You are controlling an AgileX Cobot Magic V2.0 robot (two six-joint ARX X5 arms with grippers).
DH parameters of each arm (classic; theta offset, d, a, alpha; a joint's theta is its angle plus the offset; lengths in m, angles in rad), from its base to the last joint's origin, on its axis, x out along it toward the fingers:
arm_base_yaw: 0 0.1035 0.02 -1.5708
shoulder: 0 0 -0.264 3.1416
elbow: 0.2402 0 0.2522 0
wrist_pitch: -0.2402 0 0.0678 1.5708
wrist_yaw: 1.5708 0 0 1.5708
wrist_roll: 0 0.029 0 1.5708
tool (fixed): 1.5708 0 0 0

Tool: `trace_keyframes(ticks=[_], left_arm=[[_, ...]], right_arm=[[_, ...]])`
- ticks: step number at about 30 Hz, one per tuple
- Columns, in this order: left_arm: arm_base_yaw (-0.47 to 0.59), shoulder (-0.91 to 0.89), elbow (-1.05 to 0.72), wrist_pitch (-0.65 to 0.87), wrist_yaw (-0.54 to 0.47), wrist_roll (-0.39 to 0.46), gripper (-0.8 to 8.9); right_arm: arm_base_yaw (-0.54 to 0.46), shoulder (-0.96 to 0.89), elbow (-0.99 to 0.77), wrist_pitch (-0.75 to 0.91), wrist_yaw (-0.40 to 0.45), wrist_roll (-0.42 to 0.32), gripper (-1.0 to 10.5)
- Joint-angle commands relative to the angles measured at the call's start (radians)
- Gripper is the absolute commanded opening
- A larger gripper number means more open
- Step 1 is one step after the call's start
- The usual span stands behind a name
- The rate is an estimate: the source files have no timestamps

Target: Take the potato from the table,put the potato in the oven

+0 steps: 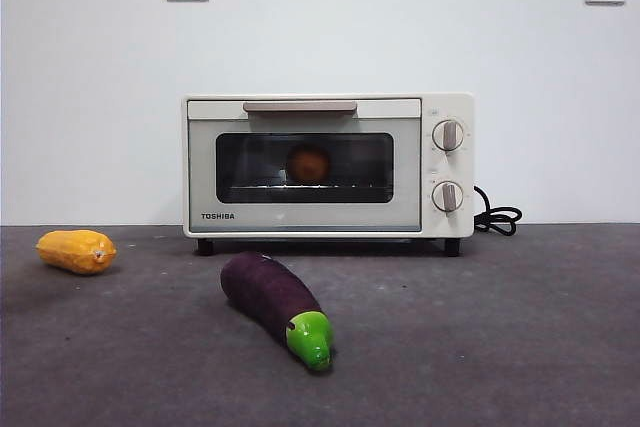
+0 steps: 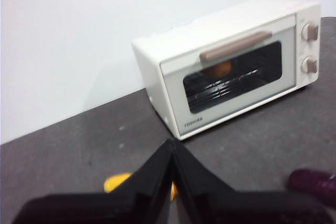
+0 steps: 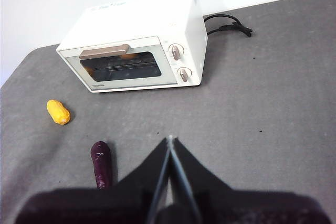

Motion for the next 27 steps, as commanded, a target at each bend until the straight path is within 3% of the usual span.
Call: trace_keyframes(ticks=[1,12,27], left_arm=[[0.014,-0.089,-0.123,0.049,-0.026,-0.03,-0.04],[0.014,-0.292,-0.335,0.051,-0.333,-0.235,-0.04],[0.014,-0.348,-0.396,-0.034,-0.329,-0.238,-0.04]], right_arm=[[0.002,0.003,-0.008,-0.02,0.004,-0.004,0.0],[0.002,0.003,-0.008,-0.02,0.004,-0.004,0.0],[0.002,0.003,-0.008,-0.02,0.004,-0.004,0.0]])
